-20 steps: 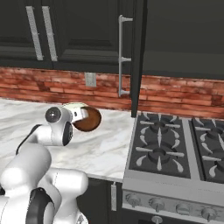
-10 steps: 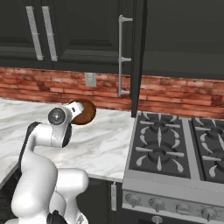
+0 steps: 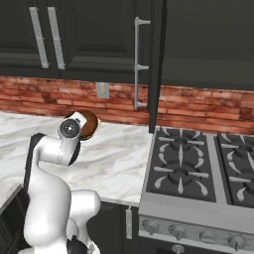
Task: Pick up the bowls on the counter and stack them on top of one another in the open cabinet. Place the smaller bowl on top of the larger bowl.
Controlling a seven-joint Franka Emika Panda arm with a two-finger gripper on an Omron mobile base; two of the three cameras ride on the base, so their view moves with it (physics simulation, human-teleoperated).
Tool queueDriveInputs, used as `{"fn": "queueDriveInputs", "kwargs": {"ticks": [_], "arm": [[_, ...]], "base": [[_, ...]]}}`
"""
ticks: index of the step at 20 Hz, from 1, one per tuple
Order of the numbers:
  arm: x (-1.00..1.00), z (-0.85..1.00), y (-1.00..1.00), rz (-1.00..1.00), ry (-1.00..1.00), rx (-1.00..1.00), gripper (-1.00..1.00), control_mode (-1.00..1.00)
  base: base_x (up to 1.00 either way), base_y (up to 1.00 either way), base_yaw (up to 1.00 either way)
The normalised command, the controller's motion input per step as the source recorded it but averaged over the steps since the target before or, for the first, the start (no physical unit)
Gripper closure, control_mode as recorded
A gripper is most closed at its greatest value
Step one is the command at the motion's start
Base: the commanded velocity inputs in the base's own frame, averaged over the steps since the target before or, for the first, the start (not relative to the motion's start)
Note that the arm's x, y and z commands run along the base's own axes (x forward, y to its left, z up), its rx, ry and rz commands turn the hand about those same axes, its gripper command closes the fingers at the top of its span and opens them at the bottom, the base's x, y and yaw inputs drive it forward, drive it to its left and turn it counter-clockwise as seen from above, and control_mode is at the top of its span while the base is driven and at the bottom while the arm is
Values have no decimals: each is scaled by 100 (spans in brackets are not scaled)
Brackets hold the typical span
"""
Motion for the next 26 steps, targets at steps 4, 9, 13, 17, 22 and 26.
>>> {"fn": "queueDriveInputs", "kwargs": {"ticks": [4, 9, 13, 17, 22, 26], "arm": [[23, 5, 21, 24, 0, -13, 100, -100], [48, 0, 10, 16, 0, -9, 100, -100], [53, -5, 7, 5, 0, -6, 100, -100], [32, -13, 9, 0, 0, -6, 100, -100], [5, -4, 4, 0, 0, -3, 100, -100], [13, -6, 7, 0, 0, -1, 100, -100]], "base": [[0, 0, 0], [0, 0, 0], [0, 0, 0], [0, 0, 0], [0, 0, 0], [0, 0, 0]]}}
